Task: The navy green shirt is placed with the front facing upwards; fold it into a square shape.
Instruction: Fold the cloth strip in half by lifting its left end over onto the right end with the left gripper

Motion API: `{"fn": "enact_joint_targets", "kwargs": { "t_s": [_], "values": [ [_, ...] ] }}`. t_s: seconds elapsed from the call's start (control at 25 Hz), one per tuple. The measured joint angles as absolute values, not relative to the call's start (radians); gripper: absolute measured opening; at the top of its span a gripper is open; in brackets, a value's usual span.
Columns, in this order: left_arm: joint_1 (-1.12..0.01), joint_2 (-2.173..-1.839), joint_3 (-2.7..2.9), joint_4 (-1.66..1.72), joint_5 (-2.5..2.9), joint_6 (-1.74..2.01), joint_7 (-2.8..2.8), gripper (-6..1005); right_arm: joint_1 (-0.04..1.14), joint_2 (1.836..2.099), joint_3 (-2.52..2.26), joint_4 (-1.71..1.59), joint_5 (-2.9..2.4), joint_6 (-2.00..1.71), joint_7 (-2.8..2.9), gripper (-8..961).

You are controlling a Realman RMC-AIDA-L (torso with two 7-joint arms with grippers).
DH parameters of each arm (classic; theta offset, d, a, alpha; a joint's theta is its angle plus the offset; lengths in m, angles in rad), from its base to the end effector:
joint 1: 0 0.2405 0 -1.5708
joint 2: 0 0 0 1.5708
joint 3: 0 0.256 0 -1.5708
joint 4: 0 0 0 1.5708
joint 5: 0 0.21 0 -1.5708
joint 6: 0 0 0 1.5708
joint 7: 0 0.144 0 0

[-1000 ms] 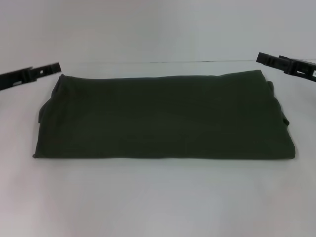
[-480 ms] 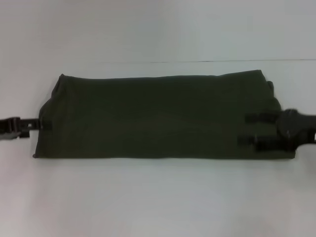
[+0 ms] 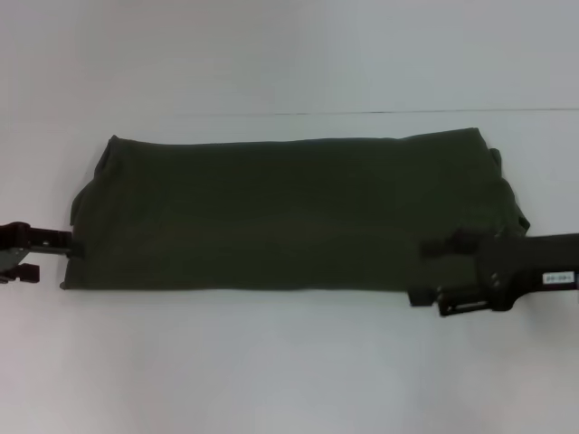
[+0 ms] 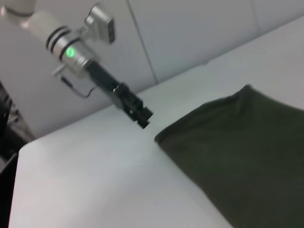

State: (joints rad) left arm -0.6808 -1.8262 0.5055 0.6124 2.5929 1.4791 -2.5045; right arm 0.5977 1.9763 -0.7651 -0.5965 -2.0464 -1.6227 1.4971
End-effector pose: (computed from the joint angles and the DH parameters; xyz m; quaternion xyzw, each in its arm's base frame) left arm -0.3306 0.3696 0.1007 -0.7100 -0.6787 -0.0504 0.1807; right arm 0.2599 0.3382 0.0168 -0.9517 0.2325 0.1911 0.0610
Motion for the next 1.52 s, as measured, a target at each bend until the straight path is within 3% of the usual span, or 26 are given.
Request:
{"fn": "enact_joint_targets", "kwargs": {
  "t_s": [0.48,1.0,1.52],
  "values": [
    [-0.718,-1.835,0.525,0.504,2.615,1.336,-2.528,892,0.620,2.006,-0.779,-0.597,-2.078,-1.570,1.479,947],
    [-0.722,-1.849,0.528,0.492,2.617,1.311,-2.535,860,0.622,2.011,-0.785,-0.597,-2.079,-1.537,1.479,947],
    [-0.716,-1.840,0.557,0.500,2.619,1.310,-2.549,851,0.621,2.011,-0.785,-0.597,-2.079,-1.539,1.479,947]
  ]
}}
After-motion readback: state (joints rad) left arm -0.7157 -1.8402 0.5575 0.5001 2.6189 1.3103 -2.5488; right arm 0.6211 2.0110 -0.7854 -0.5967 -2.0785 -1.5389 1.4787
